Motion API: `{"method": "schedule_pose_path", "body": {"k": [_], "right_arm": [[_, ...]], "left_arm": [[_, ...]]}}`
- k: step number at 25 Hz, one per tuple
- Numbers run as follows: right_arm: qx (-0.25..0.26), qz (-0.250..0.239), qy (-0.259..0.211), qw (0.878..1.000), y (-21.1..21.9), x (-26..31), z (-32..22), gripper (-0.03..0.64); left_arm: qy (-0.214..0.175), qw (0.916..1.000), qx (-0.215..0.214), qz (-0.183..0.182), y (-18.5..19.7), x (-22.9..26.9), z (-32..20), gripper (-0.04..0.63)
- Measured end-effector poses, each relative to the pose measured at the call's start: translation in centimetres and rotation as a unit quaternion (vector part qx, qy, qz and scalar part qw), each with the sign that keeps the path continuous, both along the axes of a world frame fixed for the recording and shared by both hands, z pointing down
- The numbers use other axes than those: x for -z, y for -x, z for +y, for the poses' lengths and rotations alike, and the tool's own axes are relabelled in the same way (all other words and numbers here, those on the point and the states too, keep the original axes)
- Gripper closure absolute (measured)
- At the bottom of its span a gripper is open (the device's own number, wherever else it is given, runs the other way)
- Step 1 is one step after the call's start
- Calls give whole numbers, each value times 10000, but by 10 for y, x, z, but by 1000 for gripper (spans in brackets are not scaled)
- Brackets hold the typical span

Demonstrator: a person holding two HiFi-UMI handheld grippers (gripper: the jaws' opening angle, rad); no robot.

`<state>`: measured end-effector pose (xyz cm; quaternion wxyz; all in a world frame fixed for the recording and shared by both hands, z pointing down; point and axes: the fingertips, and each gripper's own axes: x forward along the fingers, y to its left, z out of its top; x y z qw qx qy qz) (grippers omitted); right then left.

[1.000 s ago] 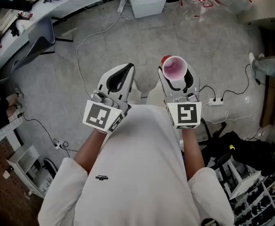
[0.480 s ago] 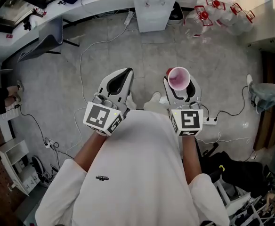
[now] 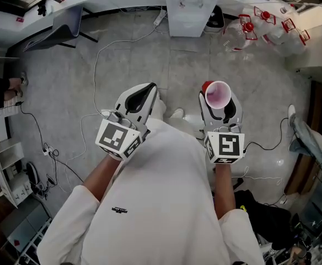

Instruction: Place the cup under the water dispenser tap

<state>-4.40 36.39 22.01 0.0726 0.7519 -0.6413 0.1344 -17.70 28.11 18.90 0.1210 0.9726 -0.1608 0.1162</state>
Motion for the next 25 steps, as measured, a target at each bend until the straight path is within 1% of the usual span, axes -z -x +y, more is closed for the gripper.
{"method": "schedule_pose_path", "body": {"k": [5, 9, 13, 16, 19, 25], "right_arm": [[131, -39, -1, 9999, -12, -2, -23, 324], [83, 17, 7, 10000, -31, -4, -45, 324], [7, 41, -58, 10000, -55, -4, -81, 324], [17, 23, -13, 10000, -76, -11, -109, 324], [75, 7, -57, 10000, -94, -6, -140, 324], [63, 146, -103, 9998, -126, -1, -204, 325]], "left_arm": [[161, 9995, 242, 93, -9, -5, -23, 589], [194, 9993, 265, 178, -30, -6, -49, 589], [172, 9994, 172, 227, -63, -4, -92, 589], [172, 9995, 96, 245, -91, -4, -127, 589], [148, 9995, -90, 265, -118, 4, -161, 589], [180, 9993, -253, 198, -156, 2, -227, 589]]}}
